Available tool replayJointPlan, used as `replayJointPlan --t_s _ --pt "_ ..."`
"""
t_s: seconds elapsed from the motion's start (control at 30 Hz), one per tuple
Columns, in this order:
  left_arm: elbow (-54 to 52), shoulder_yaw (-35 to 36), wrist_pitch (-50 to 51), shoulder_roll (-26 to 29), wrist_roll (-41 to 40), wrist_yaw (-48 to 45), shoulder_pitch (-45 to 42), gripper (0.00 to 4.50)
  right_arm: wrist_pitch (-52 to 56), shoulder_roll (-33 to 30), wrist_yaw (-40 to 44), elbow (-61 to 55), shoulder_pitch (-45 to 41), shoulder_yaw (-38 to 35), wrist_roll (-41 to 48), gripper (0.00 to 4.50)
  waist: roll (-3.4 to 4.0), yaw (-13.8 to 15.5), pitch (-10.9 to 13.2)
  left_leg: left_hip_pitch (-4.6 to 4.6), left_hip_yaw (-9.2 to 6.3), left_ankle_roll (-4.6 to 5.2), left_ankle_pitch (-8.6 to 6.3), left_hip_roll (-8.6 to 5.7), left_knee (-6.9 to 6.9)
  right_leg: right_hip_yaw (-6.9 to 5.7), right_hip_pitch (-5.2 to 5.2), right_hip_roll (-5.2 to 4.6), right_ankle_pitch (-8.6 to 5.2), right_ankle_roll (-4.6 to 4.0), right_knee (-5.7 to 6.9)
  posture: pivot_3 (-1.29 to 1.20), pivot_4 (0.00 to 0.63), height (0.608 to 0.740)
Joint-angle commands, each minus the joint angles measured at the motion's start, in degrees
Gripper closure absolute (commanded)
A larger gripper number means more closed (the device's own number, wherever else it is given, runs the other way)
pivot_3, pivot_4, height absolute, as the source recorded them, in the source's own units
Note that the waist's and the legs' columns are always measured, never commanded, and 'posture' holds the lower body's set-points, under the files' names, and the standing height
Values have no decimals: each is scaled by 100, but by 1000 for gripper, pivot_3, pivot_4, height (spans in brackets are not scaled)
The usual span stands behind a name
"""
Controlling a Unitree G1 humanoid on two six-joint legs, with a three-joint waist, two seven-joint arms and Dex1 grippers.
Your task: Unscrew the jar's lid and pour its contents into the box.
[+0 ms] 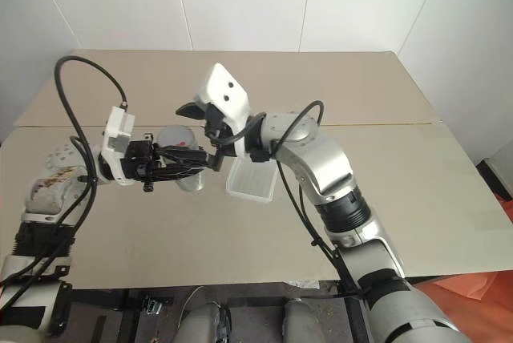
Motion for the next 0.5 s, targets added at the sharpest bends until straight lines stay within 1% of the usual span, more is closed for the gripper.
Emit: replayJointPlan --t_s 0.03,0.13,0.27,0.5 --pt "-397 280 -2 188 -286 -254 113 2566 -286 -376 -228 233 69 -804 -103 50 0 0 0 0 0 0 0 0 0 0 0 0 0 0 0 0 150 740" --pt "-517 379 65 281 -367 -288 225 2566 -307 -431 -296 248 156 -925 -48 50 0 45 0 0 1 0 0 -3 1 -7 5 -8 0 0 -1 0 150 740" --pt "-571 372 118 264 -407 -223 269 2566 -295 -407 -274 133 219 -950 -59 50 1 -28 0 0 2 0 0 2 -1 -3 -1 0 0 0 1 0 150 740" --pt "-333 68 49 -302 -234 22 -56 2566 95 2 -188 -674 65 -737 354 50 1 0 1 0 0 0 0 1 -1 -1 1 1 0 0 1 0 150 740"
